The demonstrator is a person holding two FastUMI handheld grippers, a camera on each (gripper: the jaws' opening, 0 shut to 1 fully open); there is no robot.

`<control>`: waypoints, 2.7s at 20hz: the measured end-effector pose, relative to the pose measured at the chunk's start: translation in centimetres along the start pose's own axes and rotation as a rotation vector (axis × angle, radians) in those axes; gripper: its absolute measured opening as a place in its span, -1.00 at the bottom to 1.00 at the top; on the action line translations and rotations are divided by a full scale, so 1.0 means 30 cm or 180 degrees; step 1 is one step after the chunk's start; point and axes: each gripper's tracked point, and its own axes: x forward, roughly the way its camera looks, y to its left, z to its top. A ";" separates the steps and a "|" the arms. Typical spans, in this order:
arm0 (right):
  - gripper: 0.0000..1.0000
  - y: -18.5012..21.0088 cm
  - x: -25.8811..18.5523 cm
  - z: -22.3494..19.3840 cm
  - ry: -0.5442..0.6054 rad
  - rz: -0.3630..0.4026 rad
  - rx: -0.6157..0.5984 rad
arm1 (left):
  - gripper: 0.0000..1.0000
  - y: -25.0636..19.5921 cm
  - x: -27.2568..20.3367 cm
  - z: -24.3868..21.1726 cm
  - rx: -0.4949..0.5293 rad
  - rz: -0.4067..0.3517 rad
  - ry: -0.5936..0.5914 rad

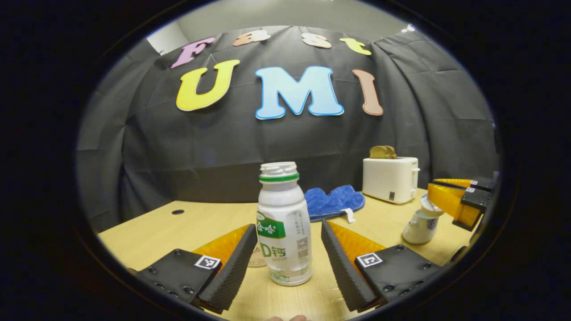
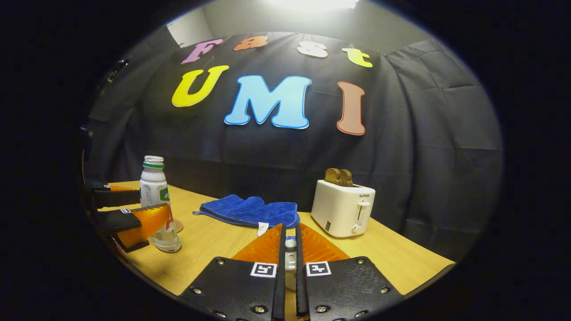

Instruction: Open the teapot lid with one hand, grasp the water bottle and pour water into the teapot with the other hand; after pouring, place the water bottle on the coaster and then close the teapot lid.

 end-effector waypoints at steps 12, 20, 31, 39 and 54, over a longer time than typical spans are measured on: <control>-0.81 0.024 -0.023 -0.013 0.0027 0.0136 0.0086 | 0.70 0.046 0.072 -0.038 -0.0036 0.0140 0.0108; -0.80 0.039 -0.245 -0.017 0.0034 0.0227 0.0244 | 0.48 0.032 0.051 -0.042 -0.0082 0.0062 0.0120; -0.80 0.008 -0.485 -0.061 0.0085 0.0220 0.0353 | 0.56 -0.055 0.054 -0.022 0.0486 -0.0111 0.0212; -0.80 -0.062 -0.542 -0.085 0.0116 0.0107 0.0458 | 0.62 -0.183 0.112 0.028 0.1409 -0.0204 0.0111; -0.80 -0.145 -0.574 -0.062 -0.0010 -0.0066 0.0581 | 0.62 -0.353 0.159 0.035 0.2763 -0.0322 0.0022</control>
